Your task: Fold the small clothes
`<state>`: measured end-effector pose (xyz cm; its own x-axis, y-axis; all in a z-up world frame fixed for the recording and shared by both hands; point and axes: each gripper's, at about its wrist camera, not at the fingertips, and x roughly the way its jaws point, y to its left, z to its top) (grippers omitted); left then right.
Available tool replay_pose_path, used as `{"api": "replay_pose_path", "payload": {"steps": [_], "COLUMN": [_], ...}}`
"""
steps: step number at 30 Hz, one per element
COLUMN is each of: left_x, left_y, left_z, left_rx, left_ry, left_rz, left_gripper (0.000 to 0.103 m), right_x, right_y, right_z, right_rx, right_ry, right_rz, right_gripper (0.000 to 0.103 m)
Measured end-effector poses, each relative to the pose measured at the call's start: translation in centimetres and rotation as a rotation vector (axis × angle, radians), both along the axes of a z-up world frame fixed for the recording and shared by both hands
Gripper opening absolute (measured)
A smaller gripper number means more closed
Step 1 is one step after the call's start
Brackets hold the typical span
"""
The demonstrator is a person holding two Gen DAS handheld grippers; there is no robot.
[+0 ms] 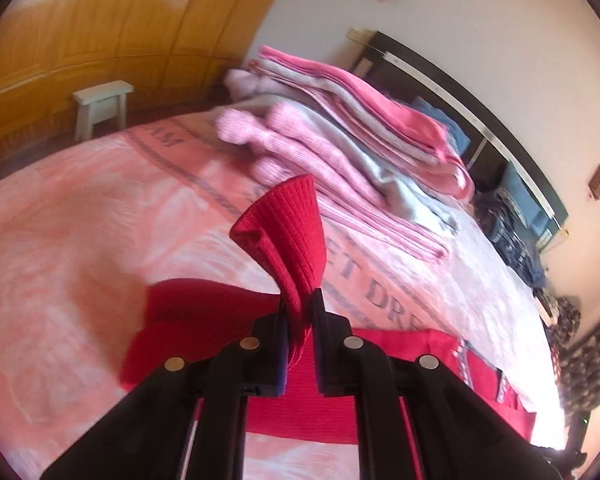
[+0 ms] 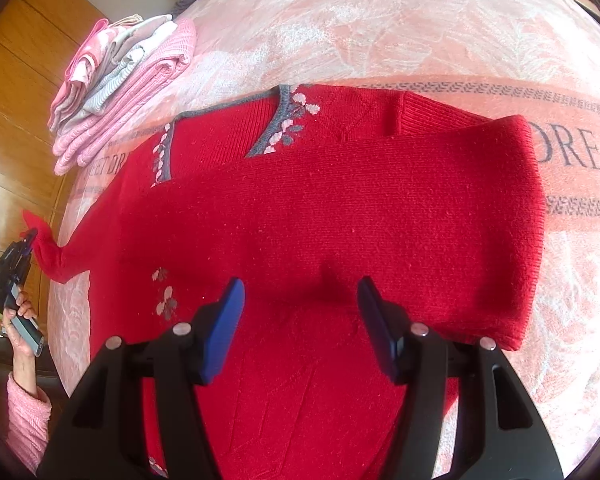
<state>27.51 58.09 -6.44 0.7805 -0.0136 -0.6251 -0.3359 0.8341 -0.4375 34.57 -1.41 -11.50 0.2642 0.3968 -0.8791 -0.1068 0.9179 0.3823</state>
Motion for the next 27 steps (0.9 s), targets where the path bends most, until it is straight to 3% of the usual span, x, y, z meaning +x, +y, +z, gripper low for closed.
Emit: {"api": "replay_pose_path", "payload": {"steps": [12, 15, 16, 18, 20, 22, 25, 27], "left_x": [6.0, 7.1, 7.4, 7.3, 6.9, 6.2, 5.1, 5.0], "left_y": [-22.5, -25.7, -26.6, -27.6, -27.8, -27.2, -24.2, -21.9], "left_z": [0.2, -1.8, -2.7, -4.2, -4.7, -4.0, -1.9, -1.5], "left_rx": [-0.05, -0.058, -0.076, -0.116, -0.139, -0.16, -0.135, -0.044], "left_ry": [-0.016, 0.047, 0.086, 0.153, 0.189, 0.183, 0.115, 0.129], "left_rz": [-0.391, -0.459, -0.489, -0.547, -0.626, -0.7, -0.672, -0.601], "left_gripper": [0.01, 0.011, 0.017, 0.027, 0.045, 0.049, 0.057, 0.058], "right_x": [-1.0, -1.1, -1.1, -1.1, -1.1, -1.1, -0.9, -0.8], "right_y": [-1.8, -2.0, -2.1, -2.2, -2.2, -2.1, -1.7, -1.2], "right_z": [-0.1, -0.3, -0.4, -0.7, -0.9, -0.9, -0.7, -0.5], "right_rx": [0.015, 0.015, 0.014, 0.013, 0.01, 0.006, 0.003, 0.028], "right_ry": [-0.007, -0.002, 0.001, 0.007, 0.012, 0.012, 0.011, 0.013], "right_rz": [0.007, 0.006, 0.004, 0.003, 0.002, 0.002, 0.0, 0.0], "right_gripper": [0.059, 0.059, 0.059, 0.059, 0.059, 0.06, 0.06, 0.06]}}
